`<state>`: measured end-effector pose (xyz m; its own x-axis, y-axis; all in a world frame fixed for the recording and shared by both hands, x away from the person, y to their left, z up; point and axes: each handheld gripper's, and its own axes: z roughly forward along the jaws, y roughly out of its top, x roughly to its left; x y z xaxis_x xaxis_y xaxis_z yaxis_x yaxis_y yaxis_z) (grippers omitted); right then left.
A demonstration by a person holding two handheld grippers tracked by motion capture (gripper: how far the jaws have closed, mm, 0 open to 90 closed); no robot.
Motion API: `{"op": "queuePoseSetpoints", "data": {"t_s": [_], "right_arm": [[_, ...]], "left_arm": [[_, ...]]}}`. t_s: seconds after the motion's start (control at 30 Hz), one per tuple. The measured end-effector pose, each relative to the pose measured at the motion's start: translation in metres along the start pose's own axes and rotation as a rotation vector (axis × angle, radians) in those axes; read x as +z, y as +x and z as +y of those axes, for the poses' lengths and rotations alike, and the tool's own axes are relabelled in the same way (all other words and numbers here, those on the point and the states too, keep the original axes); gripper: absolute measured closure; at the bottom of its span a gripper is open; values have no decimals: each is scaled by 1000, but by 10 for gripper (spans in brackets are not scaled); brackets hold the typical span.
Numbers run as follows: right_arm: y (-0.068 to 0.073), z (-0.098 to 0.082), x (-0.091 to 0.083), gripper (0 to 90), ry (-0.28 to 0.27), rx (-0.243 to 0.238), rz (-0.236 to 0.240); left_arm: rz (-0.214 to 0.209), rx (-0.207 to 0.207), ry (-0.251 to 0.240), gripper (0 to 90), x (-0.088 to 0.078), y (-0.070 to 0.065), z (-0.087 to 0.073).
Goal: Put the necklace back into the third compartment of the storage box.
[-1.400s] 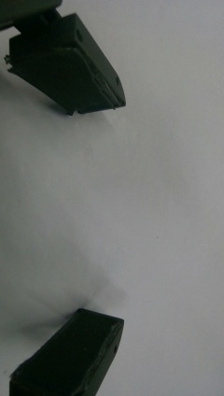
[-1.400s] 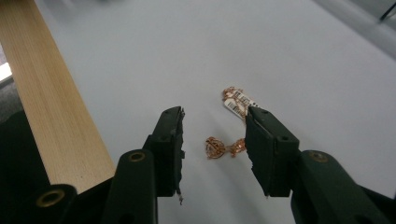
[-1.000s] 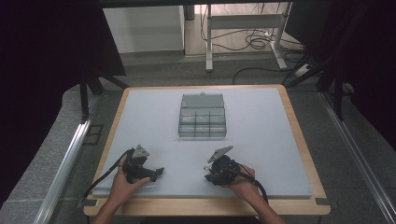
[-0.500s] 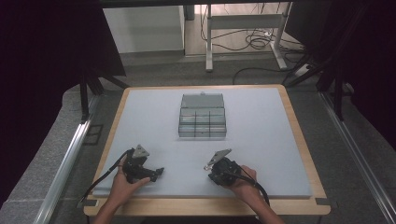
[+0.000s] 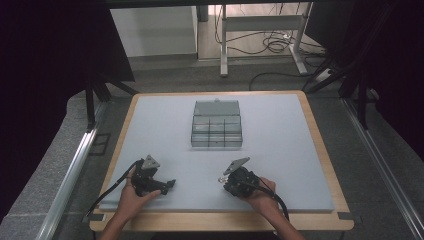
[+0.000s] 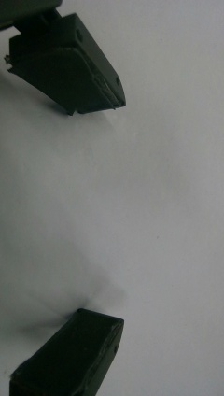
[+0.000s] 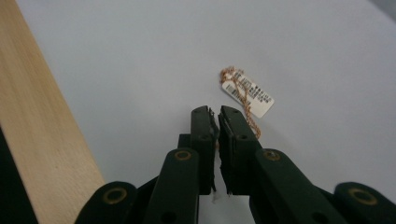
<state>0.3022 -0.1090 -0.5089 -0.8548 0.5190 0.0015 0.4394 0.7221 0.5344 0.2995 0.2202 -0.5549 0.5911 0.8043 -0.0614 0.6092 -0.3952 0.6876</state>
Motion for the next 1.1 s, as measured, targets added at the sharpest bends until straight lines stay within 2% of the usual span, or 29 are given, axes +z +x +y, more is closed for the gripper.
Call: {"op": "queuePoseSetpoints", "data": {"t_s": [0.13,0.23,0.33,0.5,0.63,0.9,1.1], "right_arm": [[-2,2,-9,833,-35,9,1],[-4,2,-11,835,-40,16,-4],[-4,1,-9,825,-34,13,4],[-1,4,0,744,-9,-6,23],[4,7,8,715,27,-41,3],[7,10,9,819,51,-45,-1],[4,10,8,847,53,-19,31]], "left_arm": [[0,0,0,0,0,0,0],[0,0,0,0,0,0,0],[0,0,0,0,0,0,0],[0,0,0,0,0,0,0],[0,0,0,0,0,0,0],[0,0,0,0,0,0,0],[0,0,0,0,0,0,0]]}}
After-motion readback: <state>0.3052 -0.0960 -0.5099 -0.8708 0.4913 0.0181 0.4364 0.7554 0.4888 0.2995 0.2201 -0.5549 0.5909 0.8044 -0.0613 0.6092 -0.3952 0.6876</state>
